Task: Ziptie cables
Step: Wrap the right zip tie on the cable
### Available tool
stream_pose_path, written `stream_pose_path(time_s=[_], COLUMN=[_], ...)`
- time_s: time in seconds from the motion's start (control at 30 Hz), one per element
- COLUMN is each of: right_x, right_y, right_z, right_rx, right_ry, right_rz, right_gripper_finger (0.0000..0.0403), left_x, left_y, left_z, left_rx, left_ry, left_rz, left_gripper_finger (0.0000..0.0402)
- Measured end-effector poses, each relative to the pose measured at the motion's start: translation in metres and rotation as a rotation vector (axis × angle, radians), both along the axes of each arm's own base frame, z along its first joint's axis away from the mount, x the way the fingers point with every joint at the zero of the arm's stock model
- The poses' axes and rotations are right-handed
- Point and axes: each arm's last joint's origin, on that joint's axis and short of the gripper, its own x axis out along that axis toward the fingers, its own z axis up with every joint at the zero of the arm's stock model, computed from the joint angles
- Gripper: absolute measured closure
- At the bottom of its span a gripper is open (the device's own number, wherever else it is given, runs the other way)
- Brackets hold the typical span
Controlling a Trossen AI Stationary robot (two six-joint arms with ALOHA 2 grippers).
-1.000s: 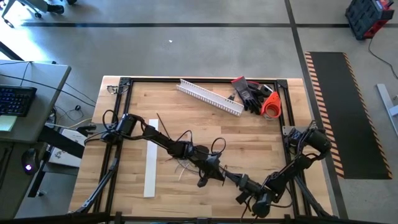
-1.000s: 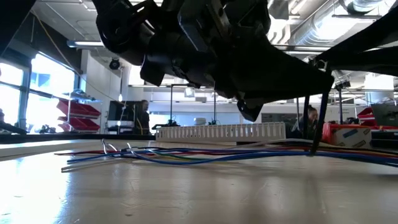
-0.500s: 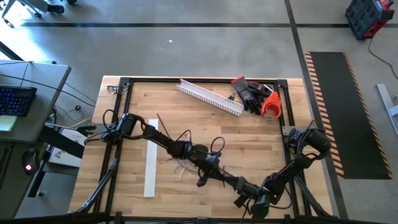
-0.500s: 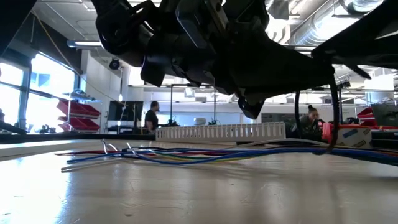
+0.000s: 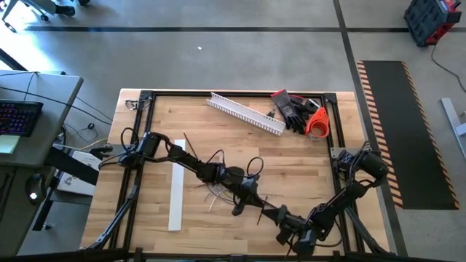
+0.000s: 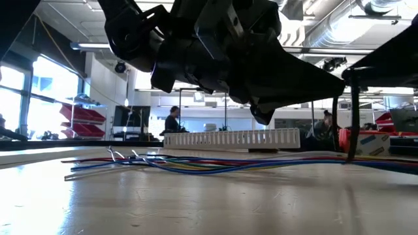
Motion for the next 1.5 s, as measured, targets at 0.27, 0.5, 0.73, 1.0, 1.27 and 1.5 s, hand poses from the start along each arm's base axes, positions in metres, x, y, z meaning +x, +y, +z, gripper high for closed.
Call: stream_pose_path(time_s=[0.27, 0.5, 0.73, 1.0, 1.27, 1.5], right_x=[-0.013, -0.021, -0.001, 0.023, 0.012, -0.004], right_y=[0.006, 0.011, 0.033, 0.031, 0.043, 0.051], right_z=[-0.004, -0.005, 0.026, 0.063, 0.073, 0.073], right_rx=[0.269, 0.539, 0.962, 1.312, 1.413, 1.506], right_ry=[-0.061, -0.142, -0.135, 0.110, 0.071, 0.019], right_rz=[-0.049, -0.128, -0.271, -0.685, -0.765, -0.839], right_gripper_finger=[0.0323, 0.0237, 0.0211, 0.0210, 0.0210, 0.0210], left_x=[-0.007, -0.015, -0.022, -0.022, -0.024, -0.018], left_y=[-0.002, -0.002, -0.014, -0.018, -0.033, -0.038], left_z=[0.017, 0.034, 0.039, 0.041, 0.046, 0.048], left_rx=[0.115, 0.269, 0.469, 0.754, 1.005, 1.119], left_ry=[-0.009, -0.016, -0.126, -0.141, -0.294, -0.480], left_rz=[-0.124, -0.126, -0.231, -0.424, -0.543, -0.562], left_gripper_finger=[0.0401, 0.0401, 0.0398, 0.0327, 0.0242, 0.0212])
